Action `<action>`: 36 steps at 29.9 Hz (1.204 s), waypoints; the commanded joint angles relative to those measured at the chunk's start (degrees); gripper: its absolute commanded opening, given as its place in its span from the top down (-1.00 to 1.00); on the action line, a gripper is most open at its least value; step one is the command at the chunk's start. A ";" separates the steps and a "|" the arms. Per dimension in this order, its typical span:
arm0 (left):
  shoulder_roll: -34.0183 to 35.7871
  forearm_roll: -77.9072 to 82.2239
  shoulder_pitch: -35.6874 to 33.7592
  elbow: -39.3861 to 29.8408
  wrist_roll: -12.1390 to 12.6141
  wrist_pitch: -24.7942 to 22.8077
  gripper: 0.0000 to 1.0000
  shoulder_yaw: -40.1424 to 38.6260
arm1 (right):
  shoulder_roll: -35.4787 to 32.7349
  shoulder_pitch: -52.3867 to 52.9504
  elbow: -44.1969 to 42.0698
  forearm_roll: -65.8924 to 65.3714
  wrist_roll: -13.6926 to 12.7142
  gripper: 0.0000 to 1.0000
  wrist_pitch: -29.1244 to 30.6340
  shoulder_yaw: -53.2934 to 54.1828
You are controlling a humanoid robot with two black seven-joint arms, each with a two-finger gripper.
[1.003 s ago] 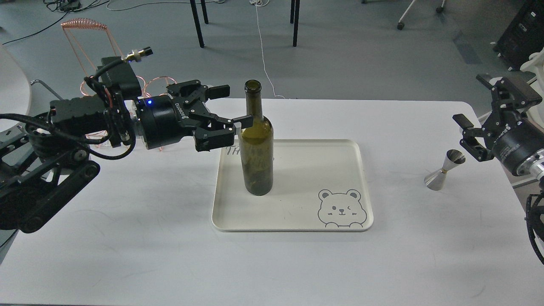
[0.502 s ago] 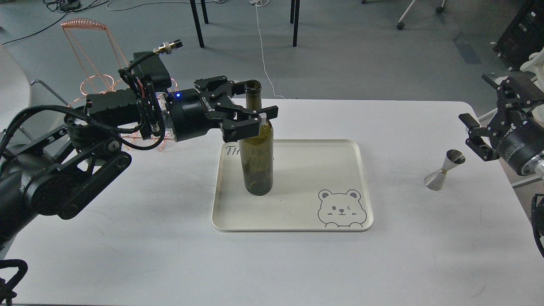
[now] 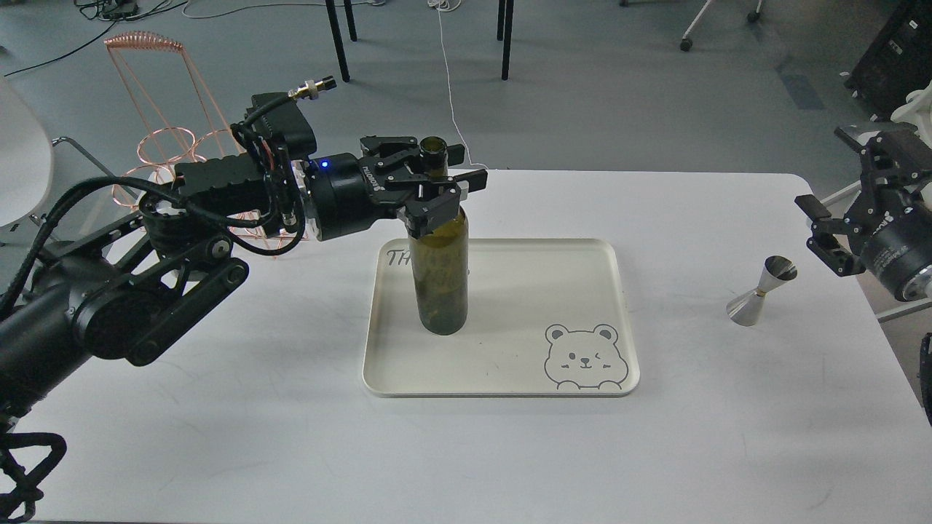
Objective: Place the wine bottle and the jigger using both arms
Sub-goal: 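Lift the bottle with the left gripper and carry it over the copper rack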
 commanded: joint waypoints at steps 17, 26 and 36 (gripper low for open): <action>12.76 -6.51 -16.82 10.28 0.00 1.51 0.90 0.04 | 0.08 0.00 0.00 0.00 0.00 -0.97 -0.09 -0.09; 16.99 -8.97 -17.53 15.91 0.00 1.60 0.90 0.04 | 0.34 -0.09 0.00 0.00 0.00 -0.97 -1.32 -0.44; 18.48 -8.36 -17.97 20.84 0.00 2.47 0.90 0.48 | 0.52 -0.17 0.09 0.00 0.00 -0.97 -1.41 -0.61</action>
